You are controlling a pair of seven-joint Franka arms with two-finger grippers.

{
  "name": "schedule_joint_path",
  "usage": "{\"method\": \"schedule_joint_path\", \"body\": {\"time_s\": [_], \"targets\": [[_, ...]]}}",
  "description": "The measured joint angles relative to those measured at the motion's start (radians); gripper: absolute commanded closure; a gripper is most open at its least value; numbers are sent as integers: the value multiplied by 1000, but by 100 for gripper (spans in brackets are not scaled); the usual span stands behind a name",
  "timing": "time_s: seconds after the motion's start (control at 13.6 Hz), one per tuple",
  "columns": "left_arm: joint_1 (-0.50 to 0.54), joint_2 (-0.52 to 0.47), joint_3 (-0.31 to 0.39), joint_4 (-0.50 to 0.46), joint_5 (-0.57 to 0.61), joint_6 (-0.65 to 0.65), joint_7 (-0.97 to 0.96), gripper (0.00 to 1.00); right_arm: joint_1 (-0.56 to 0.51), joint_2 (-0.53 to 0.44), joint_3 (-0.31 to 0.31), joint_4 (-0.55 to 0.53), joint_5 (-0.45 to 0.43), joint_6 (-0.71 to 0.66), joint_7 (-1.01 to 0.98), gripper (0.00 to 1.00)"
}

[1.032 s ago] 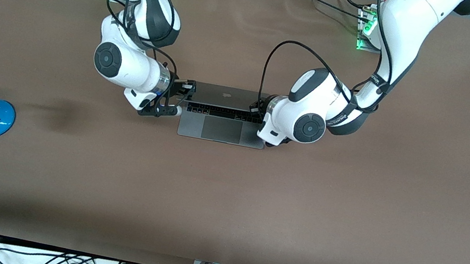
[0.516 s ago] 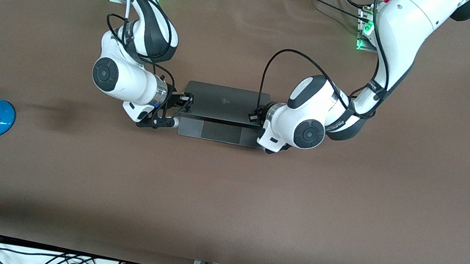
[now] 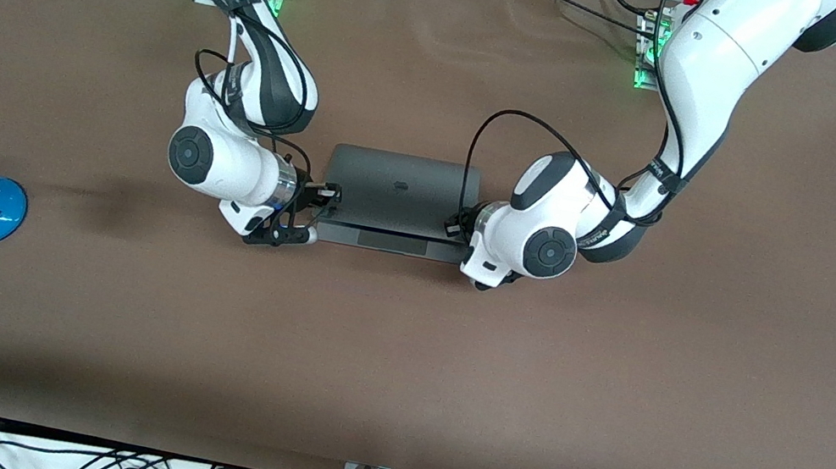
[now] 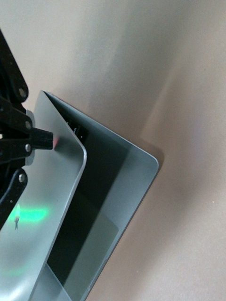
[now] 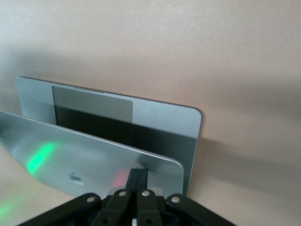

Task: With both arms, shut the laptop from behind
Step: 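Push the screen down onto the keyboard with both grippers, then lift the left gripper and the right gripper off the closed lid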

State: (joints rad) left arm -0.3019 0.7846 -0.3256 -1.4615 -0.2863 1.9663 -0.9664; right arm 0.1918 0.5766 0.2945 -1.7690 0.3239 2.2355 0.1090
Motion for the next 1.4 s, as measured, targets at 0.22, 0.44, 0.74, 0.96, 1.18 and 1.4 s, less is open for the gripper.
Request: {"method": "schedule_joint_path", "body": {"time_s": [0.22,0.44,0.74,0.96,1.18,1.4], "targets": [[0,19,4,8,1,21,1,100,2,33,-5,29,0,2,-7,100],[0,41,8,26,17,25,3,100,15,56,-31,46,0,6,-35,100],[-1,62,9,33,28,54,4,100,24,104,-46,58,0,64,-80,100],[-4,79,9,34,37,74,5,100,33,134,-48,72,0,96,-81,100],[-6,93,9,34,40,97,6,100,46,147,-61,87,0,98,-81,100],[-10,101,9,37,50,109,6,100,49,157,-65,89,0,106,-92,100]]}}
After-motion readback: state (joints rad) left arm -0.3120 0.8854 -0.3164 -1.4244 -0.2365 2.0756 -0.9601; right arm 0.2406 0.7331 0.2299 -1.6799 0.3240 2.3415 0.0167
